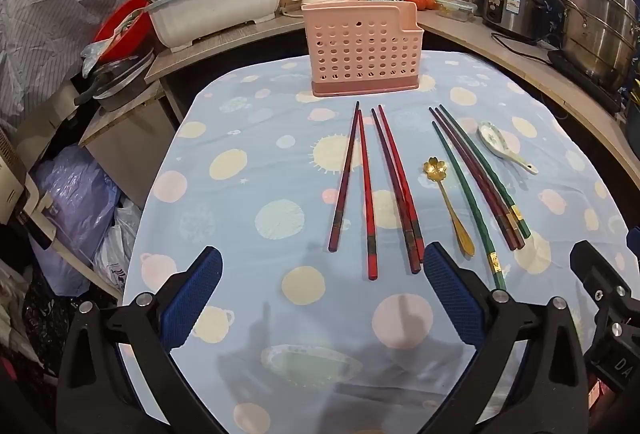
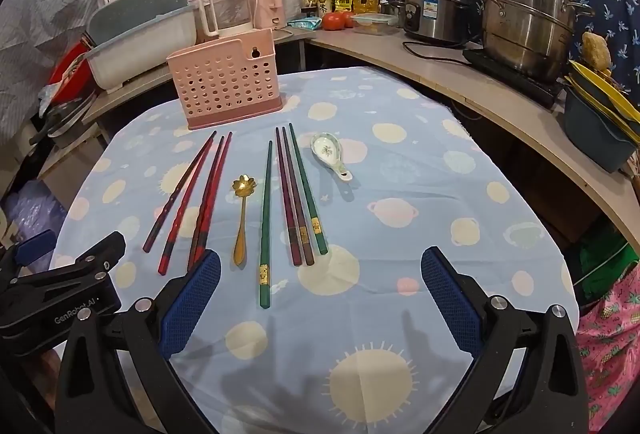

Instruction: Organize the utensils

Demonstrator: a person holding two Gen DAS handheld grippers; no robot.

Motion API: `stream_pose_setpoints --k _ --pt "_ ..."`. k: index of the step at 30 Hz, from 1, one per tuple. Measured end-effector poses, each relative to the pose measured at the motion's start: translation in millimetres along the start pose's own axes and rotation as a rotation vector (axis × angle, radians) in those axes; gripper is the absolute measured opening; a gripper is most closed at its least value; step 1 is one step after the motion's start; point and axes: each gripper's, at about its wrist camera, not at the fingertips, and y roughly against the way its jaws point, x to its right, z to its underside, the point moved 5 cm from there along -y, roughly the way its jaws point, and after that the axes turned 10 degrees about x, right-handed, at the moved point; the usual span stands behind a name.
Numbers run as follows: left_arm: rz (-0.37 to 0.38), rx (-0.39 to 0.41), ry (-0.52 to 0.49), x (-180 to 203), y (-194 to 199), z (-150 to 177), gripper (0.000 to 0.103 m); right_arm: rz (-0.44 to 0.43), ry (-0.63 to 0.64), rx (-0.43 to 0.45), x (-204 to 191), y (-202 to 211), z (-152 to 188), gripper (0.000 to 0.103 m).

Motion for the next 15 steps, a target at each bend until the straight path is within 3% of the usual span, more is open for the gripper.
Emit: stream_pose_setpoints --k 15 --pt "0.001 0.001 0.000 -0.2 -0.9 2.8 0.096 -0.001 -0.002 0.003 0.2 1.1 -1.0 0.097"
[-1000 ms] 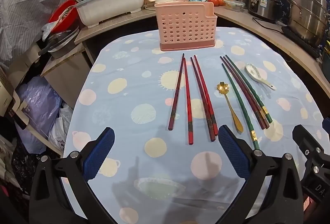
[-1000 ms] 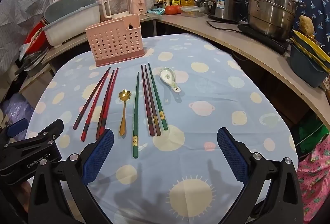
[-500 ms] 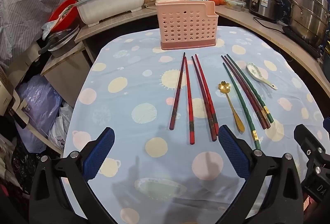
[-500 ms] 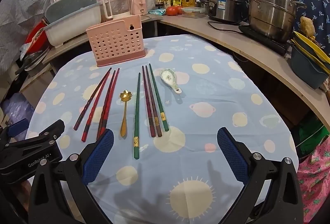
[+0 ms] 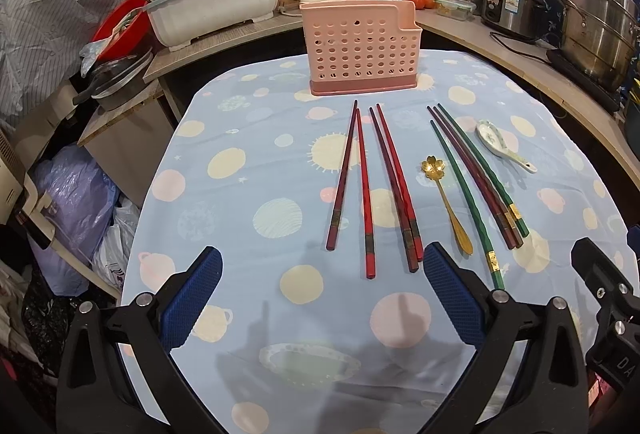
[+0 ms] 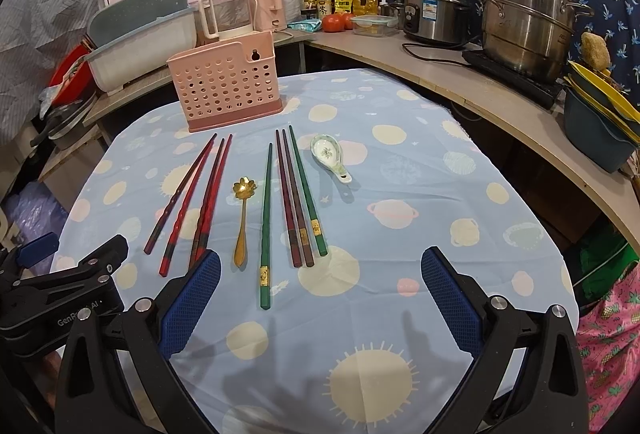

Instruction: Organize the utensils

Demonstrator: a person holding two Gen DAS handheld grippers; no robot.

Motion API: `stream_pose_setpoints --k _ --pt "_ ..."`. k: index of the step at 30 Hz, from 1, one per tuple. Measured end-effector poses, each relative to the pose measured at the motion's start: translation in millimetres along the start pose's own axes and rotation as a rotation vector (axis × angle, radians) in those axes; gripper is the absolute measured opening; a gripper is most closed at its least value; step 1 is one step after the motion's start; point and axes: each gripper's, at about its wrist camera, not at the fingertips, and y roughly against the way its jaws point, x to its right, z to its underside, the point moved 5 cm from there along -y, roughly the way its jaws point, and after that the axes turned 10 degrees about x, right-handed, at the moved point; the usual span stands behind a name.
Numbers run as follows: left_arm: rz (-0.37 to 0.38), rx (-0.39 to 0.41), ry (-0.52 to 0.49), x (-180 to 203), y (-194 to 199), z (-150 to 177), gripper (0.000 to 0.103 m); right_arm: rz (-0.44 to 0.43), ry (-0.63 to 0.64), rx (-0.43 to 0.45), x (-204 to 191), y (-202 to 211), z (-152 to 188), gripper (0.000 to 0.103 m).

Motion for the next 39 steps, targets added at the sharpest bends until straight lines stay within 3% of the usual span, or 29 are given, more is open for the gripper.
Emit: stream_pose_setpoints --k 39 --pt "-0.005 -0.001 0.004 0.7 -1.2 -1.4 0.096 -0.003 -0.002 0.002 0.1 0.0 -0.8 0.097"
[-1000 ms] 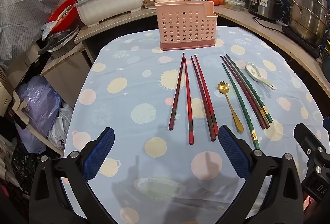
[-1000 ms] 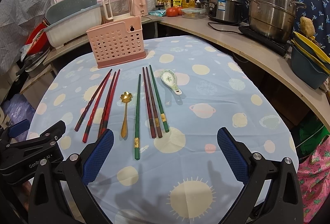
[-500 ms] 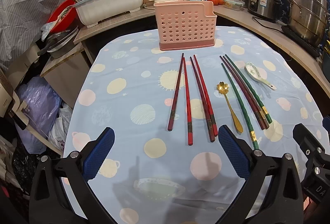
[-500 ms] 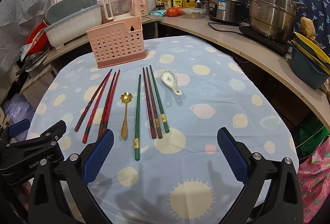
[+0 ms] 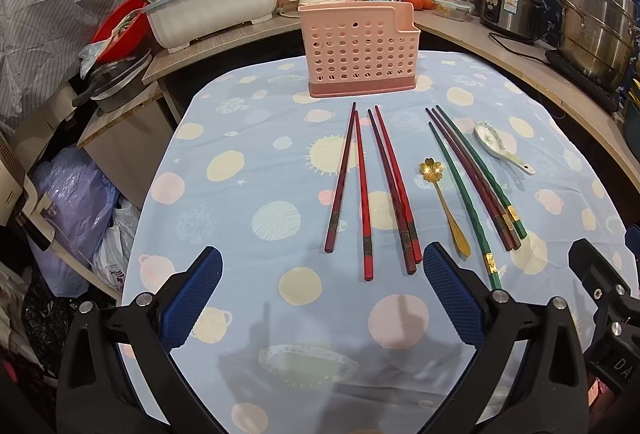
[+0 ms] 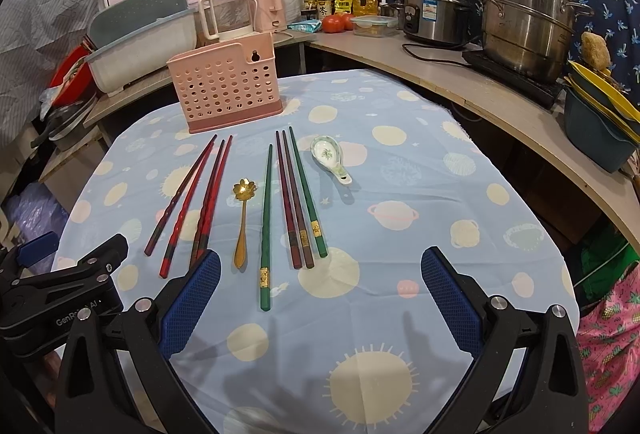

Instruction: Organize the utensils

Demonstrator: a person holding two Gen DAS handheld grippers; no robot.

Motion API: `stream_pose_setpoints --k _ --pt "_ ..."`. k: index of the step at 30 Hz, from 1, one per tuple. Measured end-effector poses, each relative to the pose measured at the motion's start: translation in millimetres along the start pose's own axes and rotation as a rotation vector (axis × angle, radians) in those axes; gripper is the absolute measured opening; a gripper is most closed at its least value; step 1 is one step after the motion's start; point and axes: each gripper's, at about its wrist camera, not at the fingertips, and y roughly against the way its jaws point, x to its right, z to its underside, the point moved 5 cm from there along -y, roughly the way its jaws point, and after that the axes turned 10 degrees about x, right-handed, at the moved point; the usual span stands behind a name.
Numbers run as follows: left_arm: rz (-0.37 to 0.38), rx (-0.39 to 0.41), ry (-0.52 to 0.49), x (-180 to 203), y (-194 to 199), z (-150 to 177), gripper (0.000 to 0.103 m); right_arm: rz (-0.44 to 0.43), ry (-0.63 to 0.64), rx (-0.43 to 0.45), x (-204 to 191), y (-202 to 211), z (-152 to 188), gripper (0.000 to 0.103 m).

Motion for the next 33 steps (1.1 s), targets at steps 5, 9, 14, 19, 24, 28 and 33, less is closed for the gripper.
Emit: stream_pose_setpoints --k 5,9,14,19,24,28,33 --pt "0.004 0.000 -0.005 1 1 0 0.096 0.000 0.000 0.000 1 0 1 0.097" --pt "0.004 0.000 -0.006 1 2 0 0.096 0.000 0.000 0.001 0 0 0 0.097" --pt "0.005 -0.001 -0.006 1 2 0 0.096 0.000 0.000 0.001 1 0 1 0.097" --pt "0.006 -0.002 -0.006 2 1 0 0.096 0.001 -0.002 0.000 1 0 0 0.097" --pt "0.005 -0.003 -0.004 3 1 0 0.096 0.001 -0.002 -0.001 2 -1 0 0.097" --pt "0.007 -0.012 0.003 2 -3 2 0.096 0.002 -0.002 -0.002 2 -1 0 0.097" --pt "0.012 -0.035 0.033 -15 -12 8 0.096 0.016 -0.012 -0.011 13 -6 2 0.097"
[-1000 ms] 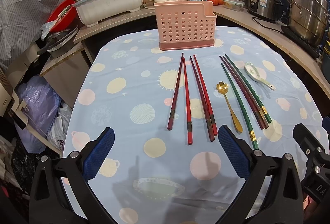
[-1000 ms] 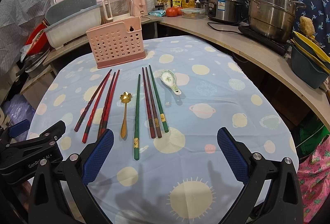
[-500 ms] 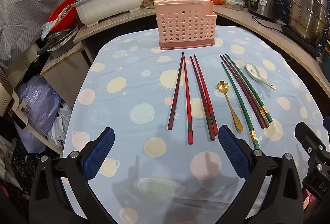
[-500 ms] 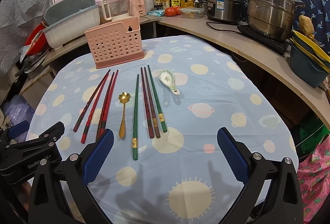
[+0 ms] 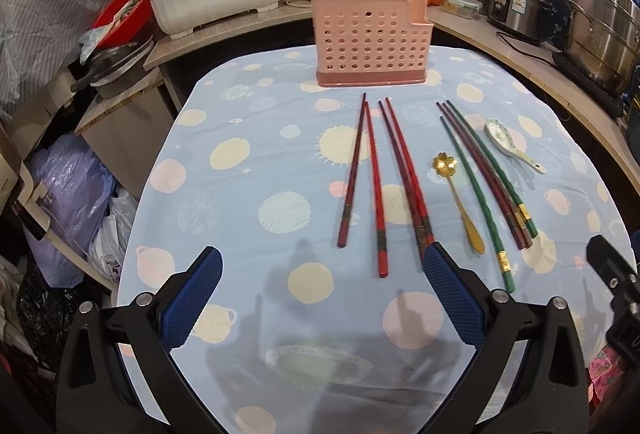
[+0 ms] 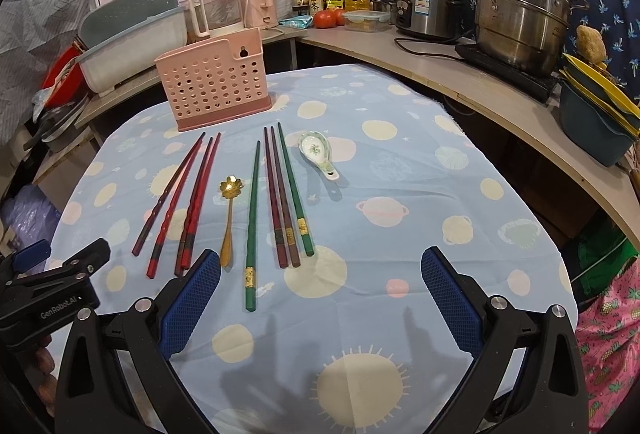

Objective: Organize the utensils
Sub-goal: 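Grasp the white ceramic spoon with the right tool while the left tool grasps a dark-red chopstick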

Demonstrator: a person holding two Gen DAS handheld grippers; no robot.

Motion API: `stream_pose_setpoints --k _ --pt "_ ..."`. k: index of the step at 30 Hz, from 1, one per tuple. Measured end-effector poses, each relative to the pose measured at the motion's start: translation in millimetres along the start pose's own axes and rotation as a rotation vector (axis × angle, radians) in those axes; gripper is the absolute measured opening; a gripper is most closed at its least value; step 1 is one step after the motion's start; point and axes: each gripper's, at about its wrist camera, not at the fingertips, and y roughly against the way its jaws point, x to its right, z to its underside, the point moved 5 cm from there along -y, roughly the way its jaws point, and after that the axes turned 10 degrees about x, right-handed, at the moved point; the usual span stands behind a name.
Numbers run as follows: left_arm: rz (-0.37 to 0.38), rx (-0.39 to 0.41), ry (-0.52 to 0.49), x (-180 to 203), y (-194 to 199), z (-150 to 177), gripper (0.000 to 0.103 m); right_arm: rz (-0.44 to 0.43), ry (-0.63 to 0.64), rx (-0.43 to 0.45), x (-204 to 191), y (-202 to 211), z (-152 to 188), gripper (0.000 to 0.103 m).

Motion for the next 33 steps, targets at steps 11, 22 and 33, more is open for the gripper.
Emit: stream_pose_setpoints --k 11,22,33 --pt "-0.012 -0.084 0.054 -22 -44 9 0.096 0.032 -0.021 -0.039 14 -31 4 0.097" --pt "0.053 -0.154 0.018 -6 -88 8 0.061 0.037 -0.014 -0.066 15 -59 -4 0.097" --pt "0.138 -0.150 0.010 2 -91 1 0.009 -0.004 -0.033 -0.066 17 -97 -31 0.072"
